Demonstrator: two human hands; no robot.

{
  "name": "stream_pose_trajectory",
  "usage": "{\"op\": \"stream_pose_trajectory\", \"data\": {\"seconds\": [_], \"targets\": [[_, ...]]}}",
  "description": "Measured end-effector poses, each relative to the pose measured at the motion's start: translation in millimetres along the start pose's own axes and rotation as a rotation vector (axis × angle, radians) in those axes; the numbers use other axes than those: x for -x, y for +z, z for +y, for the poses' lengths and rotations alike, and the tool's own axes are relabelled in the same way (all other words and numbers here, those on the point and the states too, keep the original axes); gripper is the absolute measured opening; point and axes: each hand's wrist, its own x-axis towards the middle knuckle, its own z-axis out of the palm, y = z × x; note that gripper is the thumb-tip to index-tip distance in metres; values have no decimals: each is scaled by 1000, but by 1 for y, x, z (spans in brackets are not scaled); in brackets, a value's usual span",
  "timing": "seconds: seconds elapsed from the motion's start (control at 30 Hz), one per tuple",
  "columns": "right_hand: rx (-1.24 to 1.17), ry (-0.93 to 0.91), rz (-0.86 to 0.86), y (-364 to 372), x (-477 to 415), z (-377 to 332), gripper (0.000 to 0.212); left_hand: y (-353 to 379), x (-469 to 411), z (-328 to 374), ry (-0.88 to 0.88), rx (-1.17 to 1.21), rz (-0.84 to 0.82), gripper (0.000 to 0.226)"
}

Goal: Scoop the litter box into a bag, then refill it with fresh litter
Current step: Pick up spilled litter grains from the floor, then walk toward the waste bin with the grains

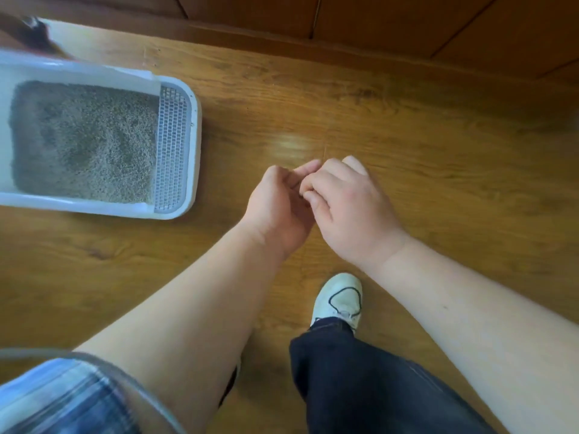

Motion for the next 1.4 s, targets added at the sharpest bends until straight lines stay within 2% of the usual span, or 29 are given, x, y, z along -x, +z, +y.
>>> {"op": "stream_pose_trajectory", "data": {"seconds": [0.17,0.27,0.4,0.5,0.63,0.73,0.87,1.0,1.23,1.4], "targets": [[-33,123,24,-123,35,-106,10,47,162,6,-12,-36,-58,46],[-46,199,17,-212,63,-185,11,75,277,16,-15,-17,-21,38],[-81,234,-41,-320,103,-279,20,107,420,36,-21,-49,-4,43],[-112,229,27,-396,127,-333,22,125,500,56,15,-23,-48,44],[-32,291,164,-484,155,-378,30,152,572,80,44,-23,-115,45],[73,374,225,-537,182,-388,27,190,619,95,60,-95,-190,44],[176,485,304,-587,216,-382,36,251,671,96,62,-212,-321,43],[227,589,479,-632,255,-373,47,319,714,57,39,-391,-463,41],[267,740,750,-694,363,-315,54,423,748,-85,-34,-614,-624,45],[316,898,831,-745,479,-254,57,483,766,-224,-91,-660,-690,46]]}}
